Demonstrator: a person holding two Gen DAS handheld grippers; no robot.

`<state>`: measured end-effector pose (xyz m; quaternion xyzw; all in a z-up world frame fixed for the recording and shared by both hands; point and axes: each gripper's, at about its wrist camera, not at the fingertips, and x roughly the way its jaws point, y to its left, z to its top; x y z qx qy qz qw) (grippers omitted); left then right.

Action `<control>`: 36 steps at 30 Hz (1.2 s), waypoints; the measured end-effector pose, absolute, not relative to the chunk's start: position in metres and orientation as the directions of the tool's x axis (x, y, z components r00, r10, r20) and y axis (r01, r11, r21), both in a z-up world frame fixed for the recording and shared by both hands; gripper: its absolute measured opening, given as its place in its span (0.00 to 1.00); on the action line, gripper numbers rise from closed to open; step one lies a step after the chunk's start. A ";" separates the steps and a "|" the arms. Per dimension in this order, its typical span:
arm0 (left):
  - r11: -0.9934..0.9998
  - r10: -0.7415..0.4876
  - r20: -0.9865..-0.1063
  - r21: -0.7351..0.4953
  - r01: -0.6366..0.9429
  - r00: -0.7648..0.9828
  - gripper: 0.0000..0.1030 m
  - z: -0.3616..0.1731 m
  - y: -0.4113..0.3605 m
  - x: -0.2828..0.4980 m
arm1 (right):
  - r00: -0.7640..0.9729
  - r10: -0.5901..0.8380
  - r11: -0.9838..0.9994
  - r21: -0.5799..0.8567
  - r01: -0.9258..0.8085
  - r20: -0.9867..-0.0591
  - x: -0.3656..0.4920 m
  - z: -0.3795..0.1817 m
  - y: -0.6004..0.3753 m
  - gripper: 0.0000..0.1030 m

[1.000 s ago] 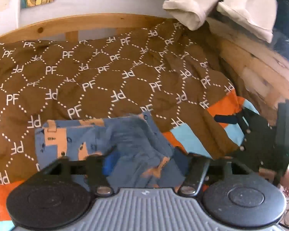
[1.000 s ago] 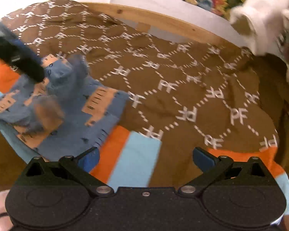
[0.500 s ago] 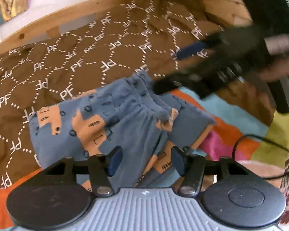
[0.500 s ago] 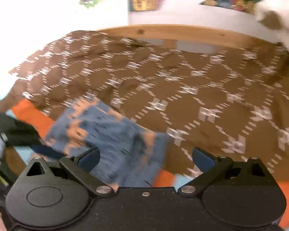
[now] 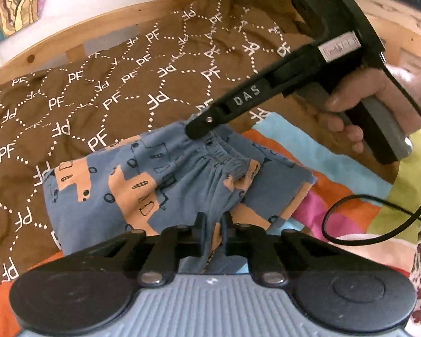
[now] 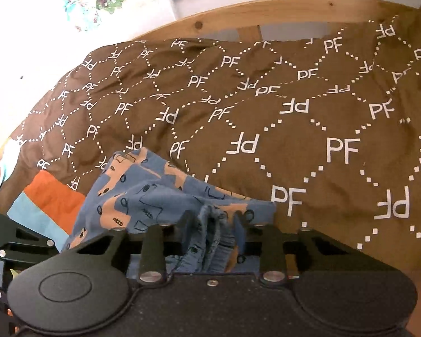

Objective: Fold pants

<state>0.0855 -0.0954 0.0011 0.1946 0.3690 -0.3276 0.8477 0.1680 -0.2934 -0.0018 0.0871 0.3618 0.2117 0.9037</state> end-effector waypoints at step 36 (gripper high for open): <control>0.655 -0.449 -0.722 0.135 0.744 0.527 0.04 0.000 -0.085 0.077 | 0.577 0.484 0.874 0.402 -0.274 -0.658 0.171 0.001 -0.307 0.09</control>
